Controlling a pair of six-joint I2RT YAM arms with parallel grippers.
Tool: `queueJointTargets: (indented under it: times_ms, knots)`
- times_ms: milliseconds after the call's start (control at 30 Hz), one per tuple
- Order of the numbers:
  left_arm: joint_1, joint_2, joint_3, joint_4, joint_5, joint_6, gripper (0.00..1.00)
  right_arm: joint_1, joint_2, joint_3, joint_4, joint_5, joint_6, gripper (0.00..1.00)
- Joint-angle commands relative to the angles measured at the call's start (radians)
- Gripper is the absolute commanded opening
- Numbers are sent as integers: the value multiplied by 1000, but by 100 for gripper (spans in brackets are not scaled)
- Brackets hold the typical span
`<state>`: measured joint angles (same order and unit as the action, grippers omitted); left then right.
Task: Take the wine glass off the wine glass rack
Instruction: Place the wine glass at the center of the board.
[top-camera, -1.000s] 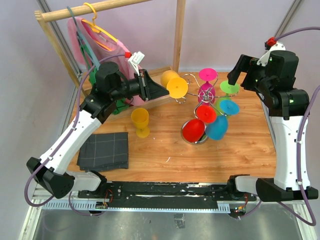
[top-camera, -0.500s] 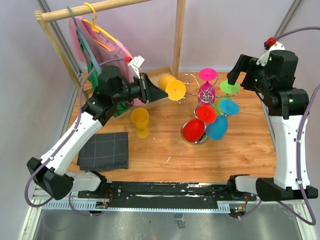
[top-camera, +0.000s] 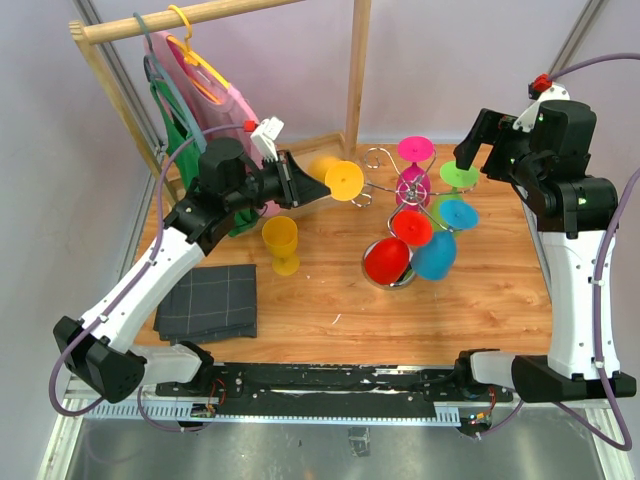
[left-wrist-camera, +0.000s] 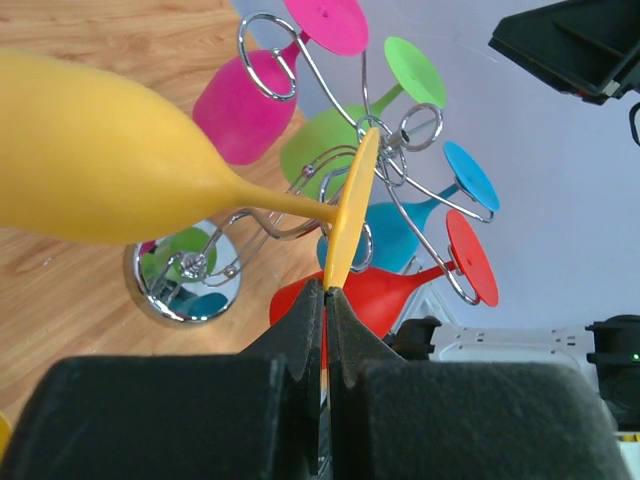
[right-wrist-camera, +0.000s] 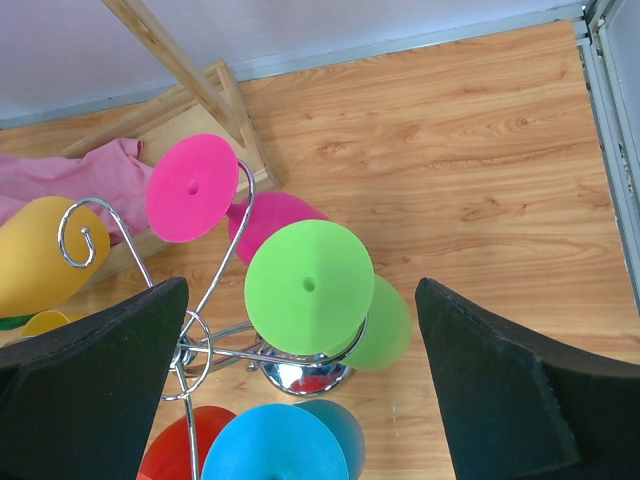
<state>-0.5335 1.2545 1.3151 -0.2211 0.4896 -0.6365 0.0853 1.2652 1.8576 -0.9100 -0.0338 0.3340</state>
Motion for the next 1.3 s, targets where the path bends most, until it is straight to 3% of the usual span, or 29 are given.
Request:
queueJointTargets:
  times_ms: [0, 1267]
  knots:
    - [4, -32, -7, 2, -60, 3, 0, -16, -12, 35, -1, 2, 1, 98]
    - [7, -61, -48, -95, -153, 139, 0, -4, 86, 178, -46, -13, 6, 99]
